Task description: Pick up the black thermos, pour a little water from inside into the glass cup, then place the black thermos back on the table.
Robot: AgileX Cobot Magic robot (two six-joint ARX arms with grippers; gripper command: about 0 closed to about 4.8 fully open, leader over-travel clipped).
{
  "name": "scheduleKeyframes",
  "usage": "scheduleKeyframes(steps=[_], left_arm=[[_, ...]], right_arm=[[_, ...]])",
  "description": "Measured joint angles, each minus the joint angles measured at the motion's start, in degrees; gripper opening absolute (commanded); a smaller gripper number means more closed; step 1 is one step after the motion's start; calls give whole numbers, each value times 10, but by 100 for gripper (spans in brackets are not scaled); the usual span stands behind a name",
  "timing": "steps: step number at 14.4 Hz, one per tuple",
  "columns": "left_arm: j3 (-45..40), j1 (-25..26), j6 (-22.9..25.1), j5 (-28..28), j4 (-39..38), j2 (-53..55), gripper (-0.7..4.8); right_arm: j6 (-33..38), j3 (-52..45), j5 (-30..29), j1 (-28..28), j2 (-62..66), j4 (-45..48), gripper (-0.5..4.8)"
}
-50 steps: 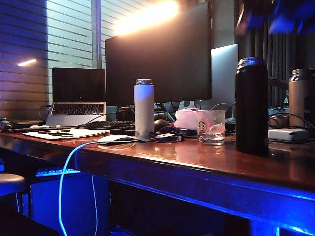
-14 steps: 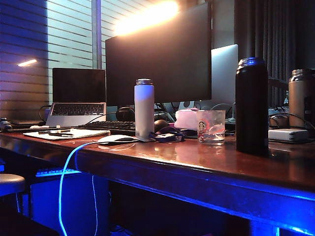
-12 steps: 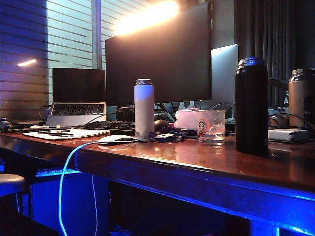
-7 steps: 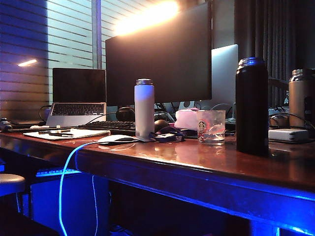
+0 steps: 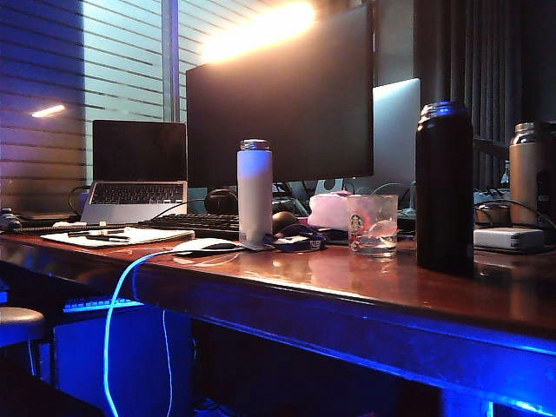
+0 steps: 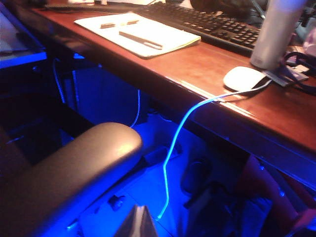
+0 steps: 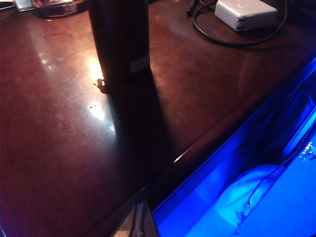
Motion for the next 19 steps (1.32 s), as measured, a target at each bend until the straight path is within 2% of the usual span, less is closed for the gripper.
scheduleKeyframes(steps=[3,16,19], left_arm=[[0,27,11,61,-2,0,-3],[0,27,11,62,-2,0,-2],[0,27,11,62,-2,0,-2]], right_arm=[[0,0,0,0,0,0,-4],[0,0,0,-1,0,0,-4],[-19,0,13,-47,0,0,-4]])
